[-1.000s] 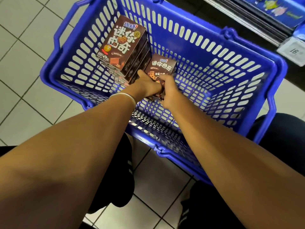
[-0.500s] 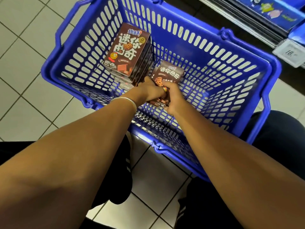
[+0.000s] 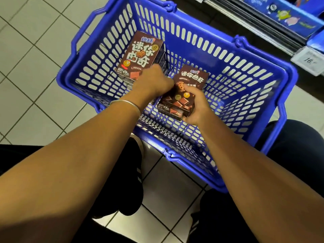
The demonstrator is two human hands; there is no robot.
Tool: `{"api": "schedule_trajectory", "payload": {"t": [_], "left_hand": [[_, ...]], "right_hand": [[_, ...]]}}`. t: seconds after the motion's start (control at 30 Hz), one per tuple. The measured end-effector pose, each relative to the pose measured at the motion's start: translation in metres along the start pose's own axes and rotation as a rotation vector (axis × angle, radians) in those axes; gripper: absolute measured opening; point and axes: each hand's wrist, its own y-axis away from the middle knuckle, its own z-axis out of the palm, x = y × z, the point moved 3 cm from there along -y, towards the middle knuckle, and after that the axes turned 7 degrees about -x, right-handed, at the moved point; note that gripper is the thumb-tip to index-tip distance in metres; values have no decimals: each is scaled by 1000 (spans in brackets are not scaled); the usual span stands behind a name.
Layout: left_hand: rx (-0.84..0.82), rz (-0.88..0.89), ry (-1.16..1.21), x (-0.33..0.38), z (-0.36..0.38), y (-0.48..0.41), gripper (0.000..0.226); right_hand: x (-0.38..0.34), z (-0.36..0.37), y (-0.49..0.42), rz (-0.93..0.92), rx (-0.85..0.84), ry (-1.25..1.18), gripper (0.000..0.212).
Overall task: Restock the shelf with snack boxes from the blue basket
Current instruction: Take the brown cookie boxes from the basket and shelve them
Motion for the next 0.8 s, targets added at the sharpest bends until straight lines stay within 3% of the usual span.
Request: {"api": "schedule_trajectory", "payload": {"t": [0.1, 0.17, 0.23, 0.3, 0.37, 0.43, 0.5, 0.63, 0.8], "left_hand": [[494, 155, -76, 2, -46, 1, 37], [645, 190, -44, -4, -69, -1, 48], [548, 139, 99, -17, -80, -14, 55], [287, 58, 353, -29, -80, -27, 49], [145, -8, 395, -39, -75, -33, 37], [113, -24, 338, -48, -72, -37, 22], [47, -41, 340, -53, -67, -37, 23], [-18, -87, 558, -55, -57, -30, 20], [-33, 20, 642, -42, -55, -25, 27]], "right_hand": [[-5, 5, 4, -85, -127, -153, 47], [-10, 9, 10, -94, -195, -191, 50], [-16, 17, 17, -91, -283, -187, 48], [-22, 27, 22, -92, -352, -174, 38], [-26, 38, 23, -96, -382, -153, 42], [-29, 49, 19, -99, -403, -151, 55], [-31, 59, 17, -94, -432, -170, 59], [-32, 67, 10, -75, -461, -171, 59], [-37, 70, 7, -108, -462, -55, 43]]}}
